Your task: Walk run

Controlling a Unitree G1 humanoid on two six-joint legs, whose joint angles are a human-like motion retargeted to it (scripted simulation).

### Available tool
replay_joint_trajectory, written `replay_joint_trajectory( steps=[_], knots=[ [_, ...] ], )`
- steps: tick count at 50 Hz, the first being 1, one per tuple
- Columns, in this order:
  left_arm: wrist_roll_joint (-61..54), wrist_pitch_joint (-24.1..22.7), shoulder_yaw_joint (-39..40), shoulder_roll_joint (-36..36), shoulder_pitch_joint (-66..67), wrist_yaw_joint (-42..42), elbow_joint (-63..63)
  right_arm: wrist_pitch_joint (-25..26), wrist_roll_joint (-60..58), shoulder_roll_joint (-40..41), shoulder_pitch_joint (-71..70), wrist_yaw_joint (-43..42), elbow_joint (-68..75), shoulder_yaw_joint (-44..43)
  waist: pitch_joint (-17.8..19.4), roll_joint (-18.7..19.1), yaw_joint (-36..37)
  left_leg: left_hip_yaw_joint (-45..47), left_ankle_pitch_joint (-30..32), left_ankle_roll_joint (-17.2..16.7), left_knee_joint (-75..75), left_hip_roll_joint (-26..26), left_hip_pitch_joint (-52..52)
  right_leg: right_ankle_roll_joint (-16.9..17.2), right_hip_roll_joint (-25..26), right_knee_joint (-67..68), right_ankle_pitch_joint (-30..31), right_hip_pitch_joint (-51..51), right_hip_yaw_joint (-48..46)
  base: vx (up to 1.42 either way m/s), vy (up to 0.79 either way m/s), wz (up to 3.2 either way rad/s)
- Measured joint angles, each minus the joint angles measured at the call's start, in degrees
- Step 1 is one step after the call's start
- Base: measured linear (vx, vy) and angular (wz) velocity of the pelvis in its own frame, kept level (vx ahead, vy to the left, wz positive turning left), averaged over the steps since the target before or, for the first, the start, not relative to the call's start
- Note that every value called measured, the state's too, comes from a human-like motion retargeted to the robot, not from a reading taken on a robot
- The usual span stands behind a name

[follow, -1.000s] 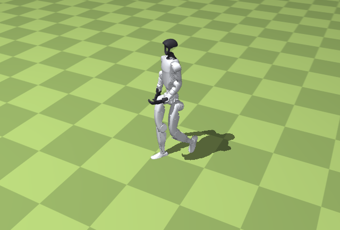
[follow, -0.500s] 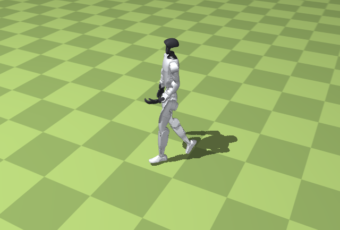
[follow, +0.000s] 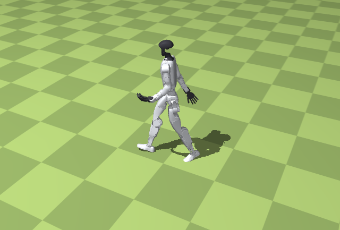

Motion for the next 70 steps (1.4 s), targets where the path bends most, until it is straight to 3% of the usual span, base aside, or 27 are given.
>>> replay_joint_trajectory(
  steps=[2, 5, 8, 10, 15, 18, 20, 23, 25, 27, 28, 30, 33, 35, 37, 39, 42, 45, 48, 53, 55, 57, 61, 63, 65, 68, 70],
  knots=[
    [1.2, 0.3, 0.6, -0.9, 2.0, -0.9, 0.9, -1.3, -1.8, 0.4, -2.3, 0.0, 0.0, -3.0, -0.9, 0.4, -2.1, -3.0, 8.4, -3.4, 3.6, 1.2, 0.4, -0.4, -0.8, 2.4, 2.7, 1.6, -2.8, 1.01, -0.71, 0.48],
    [3.2, 0.4, 0.8, -2.5, 5.8, -2.1, 2.3, -2.9, 0.6, -0.7, -7.1, -1.3, 0.0, -5.2, -1.6, 0.3, -2.4, -7.0, 26.4, -7.6, 14.9, 3.0, -1.3, -3.1, 3.4, 7.1, -4.6, 3.1, 11.8, 0.97, -0.69, -0.17],
    [2.5, -0.1, 0.4, -2.8, 8.8, -1.4, 2.0, -3.2, 5.4, -2.0, -12.3, -3.3, -4.3, -4.5, -0.8, -3.3, 0.1, -7.0, 34.9, -4.8, 36.1, 2.2, -7.6, -4.8, 2.9, 6.0, -7.1, 10.4, 7.1, 0.76, -0.51, -1.48],
    [2.4, 0.5, 1.1, -2.8, 9.6, -2.3, 2.0, -3.7, 7.4, -3.2, -15.7, -4.9, -8.8, -4.2, -1.8, -6.1, 1.9, -8.7, 32.2, -4.9, 40.9, -2.2, -11.6, -4.5, 2.9, 4.1, -7.9, 13.7, 11.3, 0.80, -0.50, -1.51],
    [3.5, 0.2, 4.5, -2.1, 11.2, -3.7, 0.6, -5.8, 9.1, -6.8, -24.1, -8.2, -21.1, -2.1, -0.9, -8.5, 5.2, -8.6, 16.5, -0.7, 46.2, -2.4, -22.7, -6.0, 7.6, 0.2, -8.3, 21.2, 18.6, 0.81, -0.43, -1.52],
    [2.4, -1.0, 5.9, -1.4, 11.8, -3.1, -0.4, -7.7, 10.4, -9.4, -28.4, -10.2, -27.1, -0.1, -0.2, -8.6, 8.8, -3.7, 10.3, 4.6, 36.9, 1.6, -28.2, -7.3, 11.4, -0.8, -8.5, 24.7, 22.9, 0.61, -0.25, -1.99],
    [1.6, -1.5, 6.9, -1.3, 11.8, -2.5, -0.6, -8.7, 11.8, -11.0, -31.0, -11.9, -30.1, 1.3, 0.4, -7.9, 11.1, -0.7, 9.8, 6.9, 27.0, 3.4, -30.5, -8.3, 14.2, -0.9, -9.1, 27.0, 25.5, 0.87, -0.25, -1.83],
    [0.8, -1.9, 7.8, -1.7, 11.6, -1.0, -1.0, -9.5, 13.6, -13.1, -34.0, -14.5, -32.5, 2.7, 1.4, -6.7, 13.4, 0.5, 7.5, 8.6, 9.4, 1.2, -32.1, -8.9, 16.9, -0.5, -10.4, 30.8, 29.5, 0.89, -0.10, -1.51],
    [0.9, -2.3, 8.1, -2.1, 11.1, 0.2, -1.4, -10.1, 14.4, -13.7, -35.1, -16.0, -33.1, 3.0, 1.9, -6.9, 14.7, -4.5, 4.0, 8.5, 0.2, -3.1, -33.5, -8.9, 16.8, -0.6, -10.9, 33.7, 29.6, 1.03, -0.15, -1.10],
    [2.0, -2.8, 8.2, -2.1, 10.5, 1.5, -1.7, -10.6, 15.0, -13.5, -34.9, -17.1, -32.3, 2.7, 1.9, -7.4, 14.7, -10.1, 2.3, 2.2, -6.3, -6.4, -33.9, -8.9, 16.9, -0.2, -10.3, 36.2, 28.4, 0.77, -0.20, -0.60],
    [2.8, -3.0, 8.2, -2.2, 10.2, 2.0, -1.8, -10.8, 15.2, -13.1, -34.3, -17.4, -31.6, 2.6, 2.0, -7.5, 14.8, -9.2, 2.3, 0.8, -6.4, -5.9, -33.8, -8.9, 17.5, 0.4, -9.4, 37.4, 28.2, 0.84, -0.22, -0.46],
    [4.9, -3.6, 8.0, -2.1, 9.2, 3.0, -1.7, -10.9, 15.6, -12.0, -32.8, -17.7, -28.8, 2.2, 1.8, -7.3, 14.9, -9.4, 4.6, 5.1, -2.7, -5.2, -33.7, -8.9, 19.2, 1.6, -5.7, 38.8, 26.5, 1.12, -0.26, -0.62],
    [7.7, -5.1, 8.6, -3.4, 9.3, 4.6, -1.8, -9.7, 14.2, -9.6, -29.9, -15.3, -20.8, 3.5, 1.0, -8.2, 20.1, -5.3, 8.5, 4.4, 2.2, -0.9, -32.0, -5.9, 18.4, 8.1, 8.7, 39.8, 25.2, 1.11, -0.22, -1.89],
    [7.5, -5.6, 8.8, -4.5, 9.8, 5.7, -1.6, -8.2, 10.0, -7.9, -27.5, -11.7, -14.5, 4.9, -0.4, -8.5, 19.5, -11.4, 6.8, 6.5, 5.7, -0.7, -31.7, -1.0, 17.8, 15.9, 20.9, 37.1, 22.7, 1.42, -0.18, -1.14],
    [4.3, -4.8, 8.8, -5.0, 9.6, 6.5, -0.6, -7.1, 5.4, -6.4, -24.9, -10.5, -9.1, 8.7, -0.3, -10.0, 16.9, -9.8, 3.7, 7.0, 8.7, -1.0, -29.8, 3.9, 15.1, 33.1, 25.0, 30.6, 20.4, 0.91, -0.15, -0.47],
    [1.4, -3.9, 7.9, -5.0, 8.1, 6.7, 0.6, -7.2, 1.4, -5.6, -22.3, -11.8, -5.0, 11.6, 0.2, -9.5, 15.3, -2.4, 1.8, 8.3, 8.4, 0.4, -25.7, 5.9, 11.6, 43.5, 25.0, 25.7, 15.7, 0.82, -0.10, -0.59],
    [-0.3, -3.7, 6.7, -4.7, 5.6, 7.6, 1.9, -6.7, -5.0, -3.9, -16.6, -13.9, -1.8, 13.4, -0.1, -3.8, 15.3, -1.0, 0.8, 8.1, 5.1, 5.6, -21.6, 1.9, 14.3, 40.8, 18.8, 19.8, 10.8, 0.80, -0.09, -0.95],
    [-0.4, -5.6, 4.4, -3.8, 3.8, 8.4, 1.1, -6.6, -10.1, -3.0, -10.4, -14.5, -0.5, 12.4, 1.4, -1.6, 9.8, -2.0, 0.0, 8.1, 2.4, 5.0, -17.6, 6.0, 15.7, 39.0, 11.6, 11.6, 12.9, 0.88, -0.13, 0.44],
    [-0.4, -5.7, 3.1, -2.5, 3.2, 6.3, -1.3, -5.8, -11.2, -3.2, -4.5, -13.1, 0.0, 10.0, 2.2, -1.0, 3.9, -3.0, -1.9, 8.3, -0.2, 2.1, -13.2, 8.6, 12.9, 30.6, 4.0, 5.3, 14.8, 0.80, -0.13, 0.43],
    [-2.6, -1.9, 3.4, 0.1, 1.2, 2.9, -2.5, -2.3, -3.3, -3.1, 2.8, -10.6, 0.0, 4.8, 3.3, -3.3, -1.0, -0.5, -6.0, 7.2, -3.5, -2.8, -4.1, 7.6, 1.6, 8.3, 0.4, 1.6, 6.6, 0.75, -0.22, -0.35],
    [-3.3, -1.1, 3.2, 0.6, 0.5, 2.7, -2.0, -1.0, 2.3, -2.5, 4.7, -10.9, 0.0, 2.5, 3.2, -3.3, -1.2, 1.0, -7.1, 5.9, -3.8, -3.2, -1.5, 8.5, 1.5, 0.4, -1.1, 0.0, 6.0, 0.84, -0.29, -0.78],
    [-3.0, -1.4, 3.0, 0.4, 0.3, 3.0, -1.3, -0.6, 8.1, -1.7, 5.7, -11.6, 0.0, 0.8, 2.1, -3.0, 0.5, 3.5, -7.3, 4.5, -3.7, -3.4, 0.2, 6.2, 3.1, -4.2, -1.2, -1.2, 4.4, 0.68, -0.22, -1.02],
    [-2.3, -1.8, 1.6, -2.3, 1.8, 3.8, 0.1, -0.6, 13.4, 0.4, 5.3, -11.6, 0.0, -3.7, 0.3, -0.9, -1.3, 1.6, -0.3, -0.2, 0.0, -1.6, 2.4, -0.2, 2.0, -0.3, -2.2, 2.1, -5.4, 1.00, -0.33, 0.15],
    [-2.3, -1.6, 0.9, -4.4, 3.1, 3.4, 0.7, -1.4, 13.5, 1.1, 3.9, -11.0, 0.0, -5.7, -0.6, 0.3, -3.9, -2.6, 9.1, -4.0, 3.9, -0.2, 2.7, -2.5, 2.1, 0.8, 0.6, 3.6, -5.6, 1.08, -0.42, 0.79],
    [-1.9, -1.1, 0.7, -6.2, 4.5, 2.6, 1.5, -2.9, 13.9, 1.0, 1.6, -9.7, 0.0, -5.4, -2.2, 0.3, -3.4, -4.6, 22.5, -7.5, 10.2, -0.4, 1.6, -5.2, 3.8, 2.7, -1.4, 4.6, 1.4, 1.14, -0.55, -0.18],
    [-1.2, -1.6, -1.1, -7.6, 6.9, 2.2, 2.1, -3.8, 15.1, -0.2, -4.7, -8.2, 0.0, -3.1, -1.9, -2.9, -1.3, -5.6, 34.4, -6.5, 30.8, -0.4, -5.0, -6.0, 3.3, 4.2, -6.2, 9.9, 3.6, 0.96, -0.47, -0.93],
    [-1.4, -1.9, -0.9, -7.5, 7.3, 2.7, 2.3, -4.2, 14.1, -1.0, -10.7, -9.3, -1.1, -1.9, -1.5, -5.5, 0.7, -7.1, 35.4, -6.0, 42.1, -2.0, -10.0, -6.4, 4.5, 2.9, -7.2, 13.5, 6.1, 0.75, -0.40, -1.70]
  ],
)
